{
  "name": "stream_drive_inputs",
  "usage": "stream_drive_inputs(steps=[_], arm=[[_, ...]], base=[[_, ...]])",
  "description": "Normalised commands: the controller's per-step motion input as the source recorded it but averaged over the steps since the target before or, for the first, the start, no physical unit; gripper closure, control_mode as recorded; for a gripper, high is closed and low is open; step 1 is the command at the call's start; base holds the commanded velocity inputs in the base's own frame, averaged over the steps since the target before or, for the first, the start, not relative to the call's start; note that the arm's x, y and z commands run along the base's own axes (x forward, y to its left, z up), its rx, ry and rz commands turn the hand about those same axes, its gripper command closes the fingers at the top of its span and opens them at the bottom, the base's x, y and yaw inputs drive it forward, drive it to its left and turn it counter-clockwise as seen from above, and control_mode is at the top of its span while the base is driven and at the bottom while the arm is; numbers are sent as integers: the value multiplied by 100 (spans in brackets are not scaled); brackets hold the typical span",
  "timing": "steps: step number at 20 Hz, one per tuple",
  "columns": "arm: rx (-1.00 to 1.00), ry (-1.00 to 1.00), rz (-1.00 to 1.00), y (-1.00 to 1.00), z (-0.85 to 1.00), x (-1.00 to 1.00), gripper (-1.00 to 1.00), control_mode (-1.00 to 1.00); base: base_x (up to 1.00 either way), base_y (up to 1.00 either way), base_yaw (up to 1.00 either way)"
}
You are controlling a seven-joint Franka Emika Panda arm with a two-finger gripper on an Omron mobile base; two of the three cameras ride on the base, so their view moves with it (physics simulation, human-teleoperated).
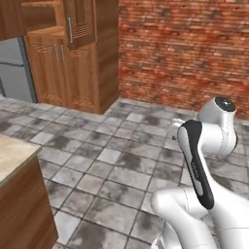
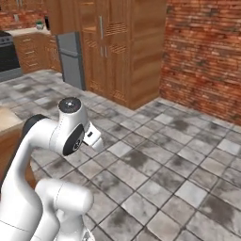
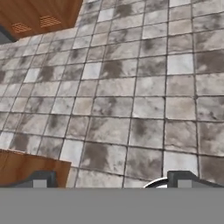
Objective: Take the smaller bowl and place it next to the appetizer plate on the dining counter , and place the larger bowl next to the plate with cooked food.
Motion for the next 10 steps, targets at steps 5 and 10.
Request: stream_drive_inputs(steps=[5,10], arm=[[0,0,0,0,0,0,-100,100],[0,0,0,0,0,0,-100,100]], base=[[100,-13,39],[100,-14,40]])
